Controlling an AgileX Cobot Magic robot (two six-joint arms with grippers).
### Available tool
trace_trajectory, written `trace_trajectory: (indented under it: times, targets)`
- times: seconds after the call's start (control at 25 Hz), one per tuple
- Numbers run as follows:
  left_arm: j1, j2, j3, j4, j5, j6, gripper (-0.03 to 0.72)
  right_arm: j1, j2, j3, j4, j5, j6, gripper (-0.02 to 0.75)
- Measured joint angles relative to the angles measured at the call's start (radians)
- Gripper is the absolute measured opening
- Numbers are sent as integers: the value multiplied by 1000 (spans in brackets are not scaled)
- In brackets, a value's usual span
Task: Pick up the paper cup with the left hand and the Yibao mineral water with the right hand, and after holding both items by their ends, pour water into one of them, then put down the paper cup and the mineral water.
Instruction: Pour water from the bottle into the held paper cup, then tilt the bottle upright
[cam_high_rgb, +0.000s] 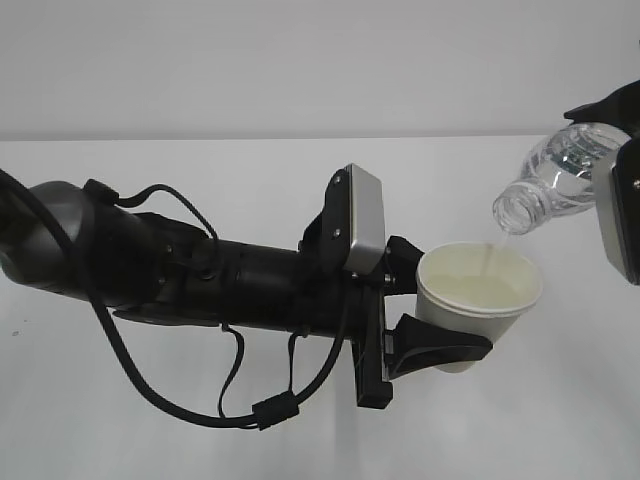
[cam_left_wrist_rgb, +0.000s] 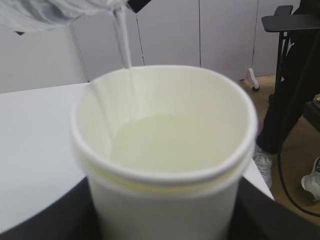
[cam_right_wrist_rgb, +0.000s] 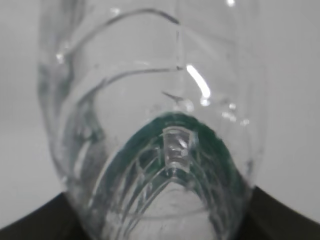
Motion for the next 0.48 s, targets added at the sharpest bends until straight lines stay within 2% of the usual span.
trace_trajectory:
  times: [0.48]
  targets:
    - [0, 0, 0, 0, 5, 0, 418, 0, 0, 0, 0, 0, 0, 434]
